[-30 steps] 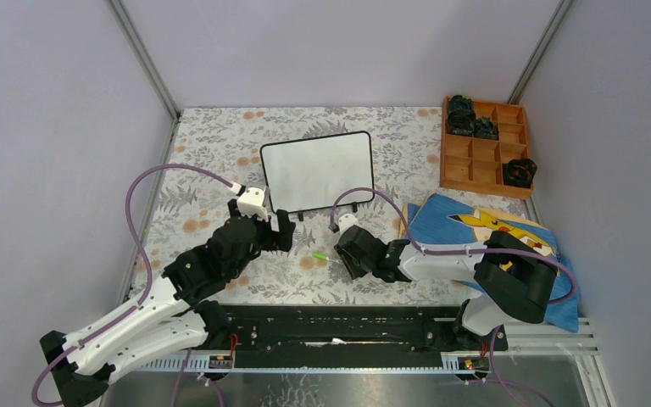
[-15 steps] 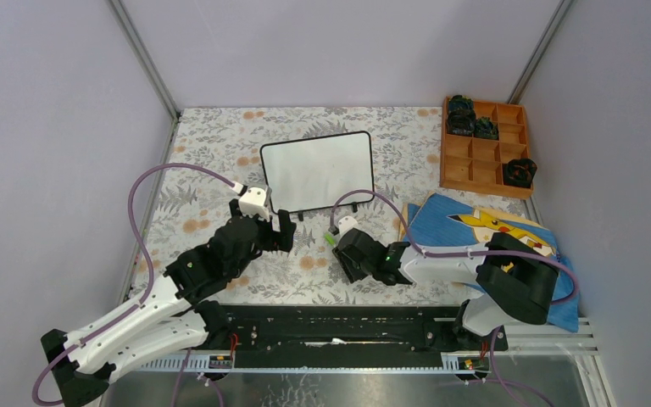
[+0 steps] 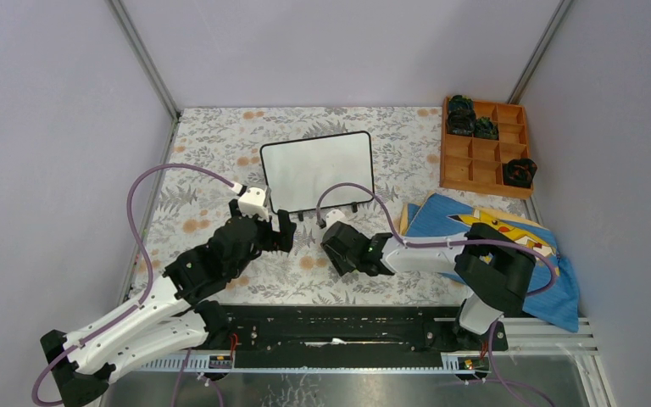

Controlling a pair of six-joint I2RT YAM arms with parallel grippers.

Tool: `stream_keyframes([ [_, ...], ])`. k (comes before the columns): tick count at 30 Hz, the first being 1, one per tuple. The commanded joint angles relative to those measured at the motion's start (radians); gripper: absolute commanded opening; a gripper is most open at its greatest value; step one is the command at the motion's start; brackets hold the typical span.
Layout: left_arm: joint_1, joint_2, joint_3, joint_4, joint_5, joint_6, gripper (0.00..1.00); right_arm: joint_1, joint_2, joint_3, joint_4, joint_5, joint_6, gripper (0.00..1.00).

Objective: Write a sentence on the whiteboard
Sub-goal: Open the whiteboard marker at the center of the board.

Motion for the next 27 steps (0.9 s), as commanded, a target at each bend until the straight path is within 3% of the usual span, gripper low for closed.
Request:
stream_keyframes([
  [1, -0.005, -0.019, 0.022, 0.027, 0.001, -0.012, 0.91, 0.003, 0.085, 0.042, -0.078, 0.043, -0.038, 0.50],
  [16, -0.006, -0.006, 0.025, 0.026, 0.008, -0.012, 0.91, -0.009, 0.154, 0.033, -0.062, -0.006, 0.005, 0.35],
  [27, -0.005, 0.000, 0.025, 0.028, 0.005, -0.012, 0.91, -0.022, 0.132, 0.004, -0.050, -0.013, 0.016, 0.00],
])
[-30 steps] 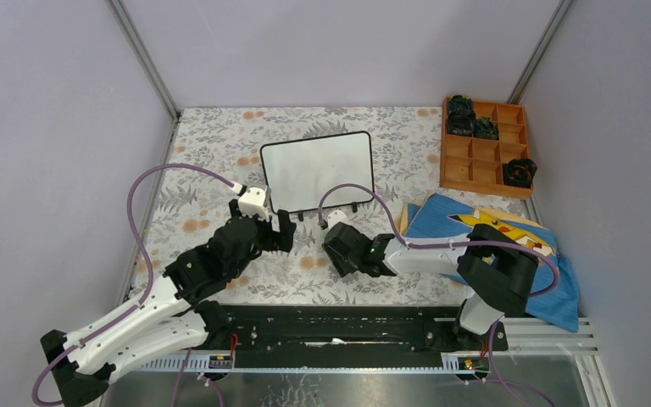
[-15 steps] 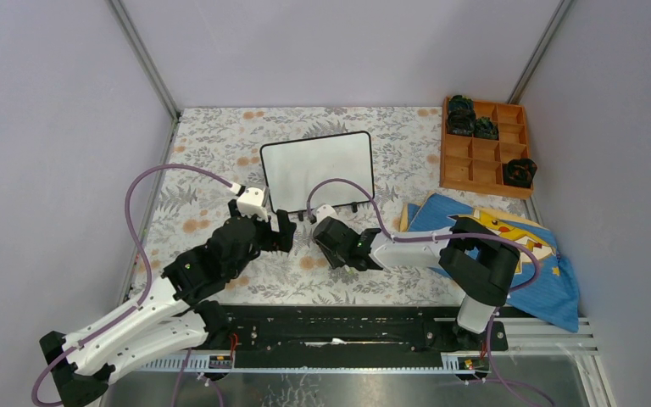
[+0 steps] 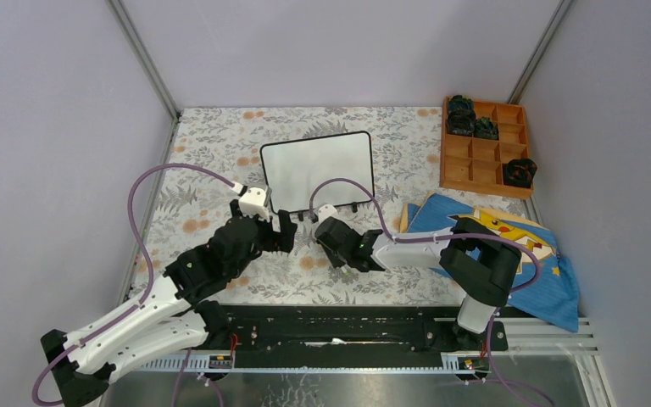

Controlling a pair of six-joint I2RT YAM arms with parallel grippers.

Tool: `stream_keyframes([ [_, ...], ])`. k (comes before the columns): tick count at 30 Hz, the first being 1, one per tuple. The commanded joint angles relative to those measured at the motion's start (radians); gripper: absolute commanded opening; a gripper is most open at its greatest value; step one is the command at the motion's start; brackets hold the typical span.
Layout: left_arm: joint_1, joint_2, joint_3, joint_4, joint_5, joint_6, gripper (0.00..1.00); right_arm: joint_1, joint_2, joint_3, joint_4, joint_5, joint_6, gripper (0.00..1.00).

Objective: Write a sentence on the whiteboard
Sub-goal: Open the whiteboard marker at the center of the board.

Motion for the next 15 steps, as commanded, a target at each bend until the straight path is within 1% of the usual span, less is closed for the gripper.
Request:
stream_keyframes([
  [1, -0.005, -0.003, 0.026, 0.026, -0.006, -0.005, 0.91, -0.019, 0.035, -0.064, -0.115, -0.007, 0.005, 0.00],
  [6, -0.005, -0.012, 0.021, 0.026, -0.019, -0.010, 0.90, -0.021, -0.091, -0.094, -0.069, 0.002, 0.014, 0.00],
  [10, -0.005, -0.031, 0.014, 0.035, -0.046, -0.019, 0.90, -0.021, -0.264, -0.138, -0.026, -0.005, 0.027, 0.00],
  [14, -0.006, -0.067, -0.003, 0.070, -0.153, -0.026, 0.91, -0.022, -0.435, -0.164, -0.036, -0.015, 0.038, 0.00],
  [15, -0.005, -0.081, -0.007, 0.093, -0.159, -0.021, 0.91, -0.023, -0.477, -0.168, -0.044, -0.020, 0.038, 0.00],
])
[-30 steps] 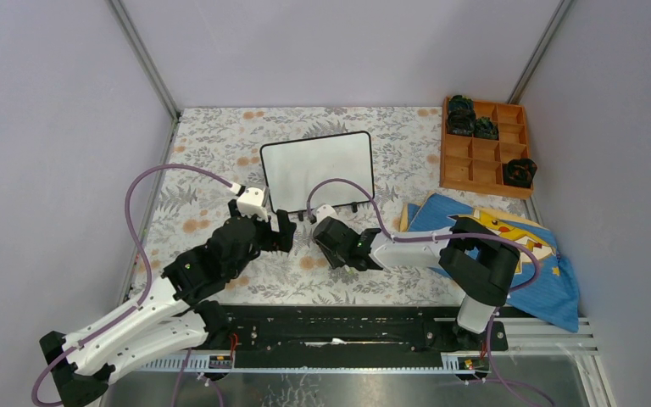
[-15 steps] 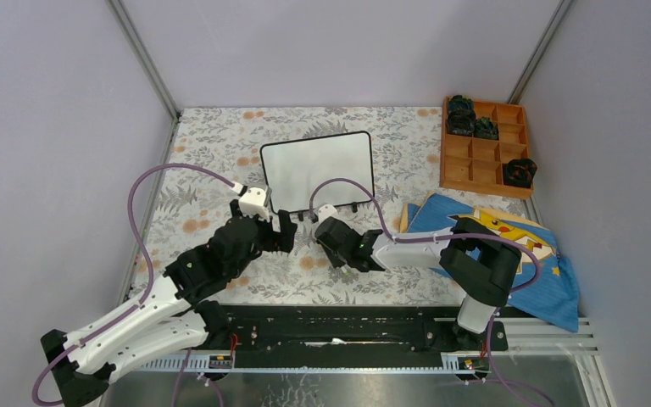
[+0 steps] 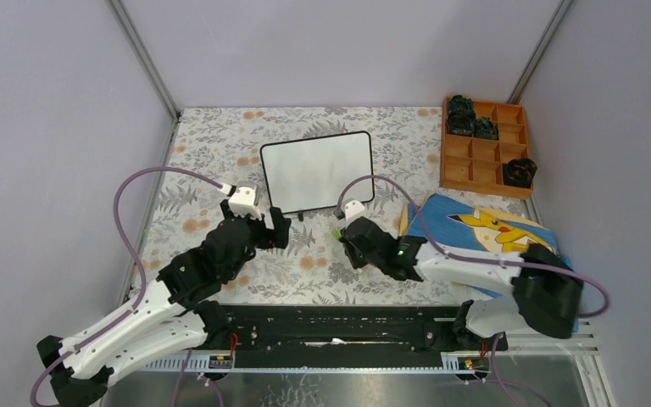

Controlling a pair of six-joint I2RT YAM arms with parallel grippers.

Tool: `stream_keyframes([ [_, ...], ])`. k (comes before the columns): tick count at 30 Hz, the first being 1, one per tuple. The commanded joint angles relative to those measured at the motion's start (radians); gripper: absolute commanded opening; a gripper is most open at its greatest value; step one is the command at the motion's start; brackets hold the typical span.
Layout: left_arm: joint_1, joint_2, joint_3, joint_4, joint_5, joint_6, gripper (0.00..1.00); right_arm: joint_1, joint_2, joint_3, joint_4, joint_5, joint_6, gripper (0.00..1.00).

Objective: Write a sentence on the whiteboard
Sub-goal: Open the whiteboard marker at the center of the board.

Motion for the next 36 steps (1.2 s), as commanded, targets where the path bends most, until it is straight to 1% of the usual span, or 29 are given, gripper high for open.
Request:
stream_keyframes([
  [1, -0.004, -0.065, -0.010, 0.118, -0.105, -0.005, 0.91, -0.006, -0.206, -0.002, 0.002, -0.018, 0.017, 0.00],
  [6, -0.004, -0.141, -0.016, 0.304, 0.004, -0.026, 0.93, -0.006, -0.456, -0.047, 0.038, -0.042, 0.015, 0.00],
  [8, -0.005, -0.138, -0.002, 0.377, 0.078, -0.062, 0.98, -0.006, -0.537, -0.065, 0.070, -0.061, 0.016, 0.00],
  [10, -0.004, -0.111, 0.026, 0.425, 0.129, -0.127, 0.99, -0.006, -0.604, -0.080, 0.128, -0.085, 0.020, 0.00],
  [12, -0.004, -0.061, 0.082, 0.410, 0.128, -0.214, 0.99, -0.005, -0.656, -0.088, 0.163, -0.107, 0.028, 0.00],
  [14, -0.003, 0.000, 0.150, 0.397, 0.195, -0.236, 0.99, -0.005, -0.692, -0.093, 0.193, -0.127, 0.040, 0.00],
  [16, -0.002, 0.055, 0.192, 0.419, 0.320, -0.238, 0.99, -0.006, -0.713, -0.095, 0.222, -0.149, 0.049, 0.00],
  [18, -0.003, 0.093, 0.205, 0.484, 0.440, -0.248, 0.99, -0.005, -0.727, -0.099, 0.251, -0.166, 0.059, 0.00],
  [21, -0.004, 0.134, 0.192, 0.591, 0.554, -0.286, 0.99, -0.005, -0.739, -0.107, 0.290, -0.180, 0.069, 0.00],
  [23, -0.003, 0.157, 0.196, 0.607, 0.577, -0.307, 0.98, -0.006, -0.748, -0.113, 0.316, -0.186, 0.077, 0.00],
  [26, -0.003, 0.189, 0.215, 0.585, 0.594, -0.328, 0.97, -0.006, -0.754, -0.111, 0.340, -0.197, 0.084, 0.00],
  [30, -0.004, 0.216, 0.220, 0.578, 0.639, -0.349, 0.92, -0.006, -0.753, -0.099, 0.335, -0.192, 0.077, 0.00],
  [36, -0.002, 0.256, 0.231, 0.545, 0.661, -0.374, 0.83, -0.006, -0.743, -0.093, 0.341, -0.196, 0.078, 0.00],
])
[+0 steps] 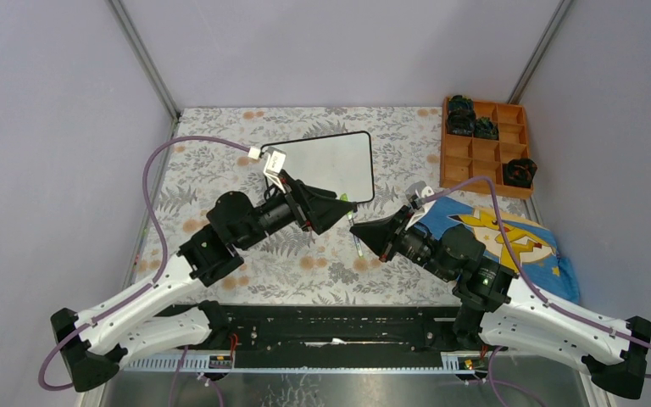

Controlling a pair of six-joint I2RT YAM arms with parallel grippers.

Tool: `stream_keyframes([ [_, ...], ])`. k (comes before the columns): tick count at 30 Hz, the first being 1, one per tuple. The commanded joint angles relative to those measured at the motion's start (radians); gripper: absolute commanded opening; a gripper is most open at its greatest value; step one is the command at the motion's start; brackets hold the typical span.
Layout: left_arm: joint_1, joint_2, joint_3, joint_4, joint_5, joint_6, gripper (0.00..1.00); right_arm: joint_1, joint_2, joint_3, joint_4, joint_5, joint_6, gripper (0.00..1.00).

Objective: Write a sentence on the whiteboard
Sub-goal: Open the whiteboard marker at the center of the board.

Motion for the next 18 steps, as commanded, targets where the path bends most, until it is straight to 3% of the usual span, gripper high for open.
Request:
stream_keyframes([
  [1, -0.004, 0.024, 0.040, 0.027, 0.046, -0.041, 0.81, -0.005, -0.001, 0.026, 0.075, -0.015, 0.011, 0.00],
  [12, -0.004, 0.051, 0.032, 0.040, 0.045, -0.076, 0.50, -0.005, 0.003, 0.028, 0.069, -0.022, 0.014, 0.00],
  [18, -0.004, 0.051, 0.021, 0.053, 0.045, -0.084, 0.44, -0.005, 0.003, 0.029, 0.063, -0.026, 0.018, 0.00],
])
